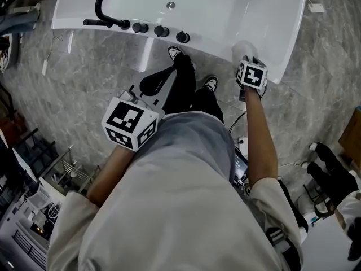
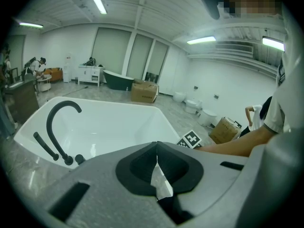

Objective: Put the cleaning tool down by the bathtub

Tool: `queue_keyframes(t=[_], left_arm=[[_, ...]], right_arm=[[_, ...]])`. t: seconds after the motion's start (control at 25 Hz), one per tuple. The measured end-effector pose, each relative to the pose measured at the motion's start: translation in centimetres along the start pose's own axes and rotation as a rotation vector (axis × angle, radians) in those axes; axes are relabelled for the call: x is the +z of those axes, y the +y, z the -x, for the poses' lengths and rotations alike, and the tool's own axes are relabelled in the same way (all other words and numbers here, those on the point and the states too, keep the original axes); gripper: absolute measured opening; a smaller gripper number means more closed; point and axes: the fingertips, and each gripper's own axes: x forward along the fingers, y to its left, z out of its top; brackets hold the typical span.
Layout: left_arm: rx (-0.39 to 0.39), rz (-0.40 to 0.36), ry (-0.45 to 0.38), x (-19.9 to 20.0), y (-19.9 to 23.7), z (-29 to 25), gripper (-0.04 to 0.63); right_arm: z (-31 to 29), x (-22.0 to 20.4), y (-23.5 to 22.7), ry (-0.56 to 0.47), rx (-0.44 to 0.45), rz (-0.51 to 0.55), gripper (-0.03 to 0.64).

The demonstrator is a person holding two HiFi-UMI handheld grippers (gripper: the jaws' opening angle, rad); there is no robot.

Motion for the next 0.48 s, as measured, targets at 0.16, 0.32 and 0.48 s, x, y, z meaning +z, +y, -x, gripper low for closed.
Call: queue_keyframes(t=[0.16,0.32,0.48], left_arm=[[-0.012,0.032,-0.023,0.4,0.0,0.2,0.009],[-0.010,0.033,-0.036,0.8,0.1,0.3,0.009],[-0.015,0.032,-0.027,0.5,0.0,0.2,0.009]], right_arm=[[-0.3,-0.3,0.3,-0.004,-0.011,0.005,0.086],[-0.4,-0.8,0.6,0.006,-0.016,-0.027,0.086],[-0.3,-1.2,0.9,0.012,-0.010,-0.042,0.086]])
